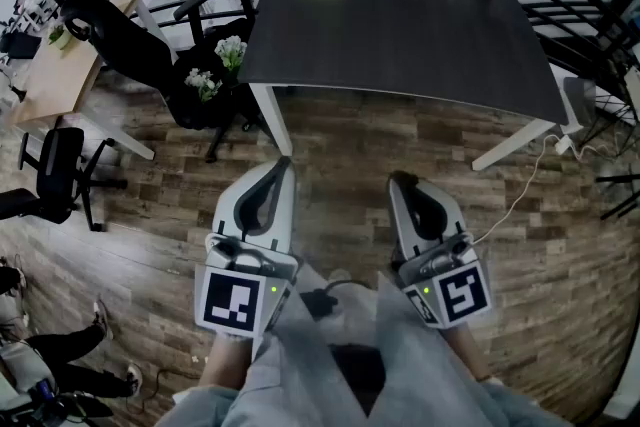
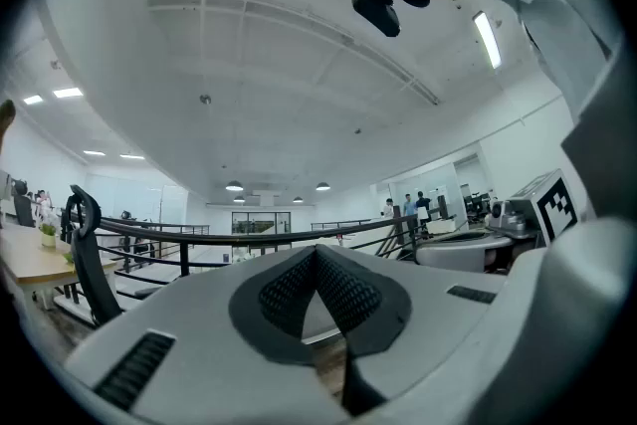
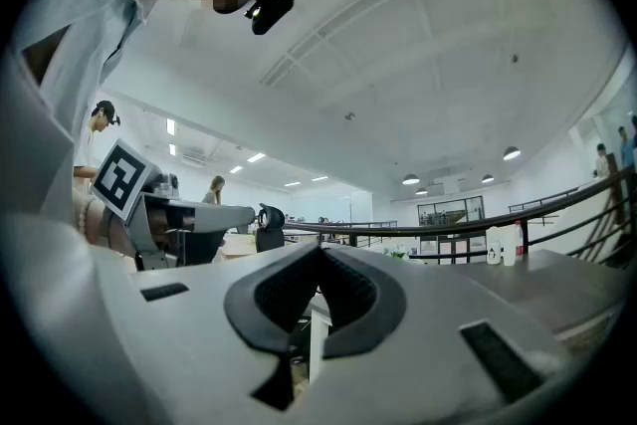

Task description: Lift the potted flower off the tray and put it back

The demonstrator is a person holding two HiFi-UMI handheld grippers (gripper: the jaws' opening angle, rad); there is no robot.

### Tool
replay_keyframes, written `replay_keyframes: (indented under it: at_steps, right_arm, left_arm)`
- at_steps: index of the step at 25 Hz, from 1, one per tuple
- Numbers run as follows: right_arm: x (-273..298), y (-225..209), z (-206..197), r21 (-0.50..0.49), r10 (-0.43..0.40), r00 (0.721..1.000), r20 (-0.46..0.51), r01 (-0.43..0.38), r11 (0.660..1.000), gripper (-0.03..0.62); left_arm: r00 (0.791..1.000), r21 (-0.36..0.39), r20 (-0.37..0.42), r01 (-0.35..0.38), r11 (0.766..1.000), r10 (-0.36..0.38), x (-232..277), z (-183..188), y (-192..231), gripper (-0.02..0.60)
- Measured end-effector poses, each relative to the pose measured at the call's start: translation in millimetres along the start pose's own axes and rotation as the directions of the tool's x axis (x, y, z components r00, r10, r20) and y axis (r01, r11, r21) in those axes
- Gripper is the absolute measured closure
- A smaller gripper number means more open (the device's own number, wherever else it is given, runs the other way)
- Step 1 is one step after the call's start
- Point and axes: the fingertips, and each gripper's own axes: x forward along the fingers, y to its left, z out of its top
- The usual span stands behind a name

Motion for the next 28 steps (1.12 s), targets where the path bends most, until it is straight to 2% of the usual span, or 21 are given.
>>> replay_keyframes:
  at_steps: [14,23,28]
  right_arm:
    - [4.8,-1.3,-1.5,0.023,0.024,1.0,0.005,-0.024,0.999,0.591]
    - [-0.8,0.6,4.1,-0.055,0.053,0.999,0.012,-0.053,0.997,0.591]
    - [-7.2,-6.0,-0.6,-0.007,0.02,1.0,0.001,-0.02,1.0,0.589]
  left_arm:
    - [1.0,-0.007,0.01,-0.027,1.0,0.027,-1.2,4.5,3.8,0.583]
    - [1.0,-0.001,0.0,-0.02,1.0,0.02,1.8,4.3,-4.5,0.583]
    - [1.0,-0.007,0.007,-0.022,1.0,0.022,1.8,4.6,-9.4,0.583]
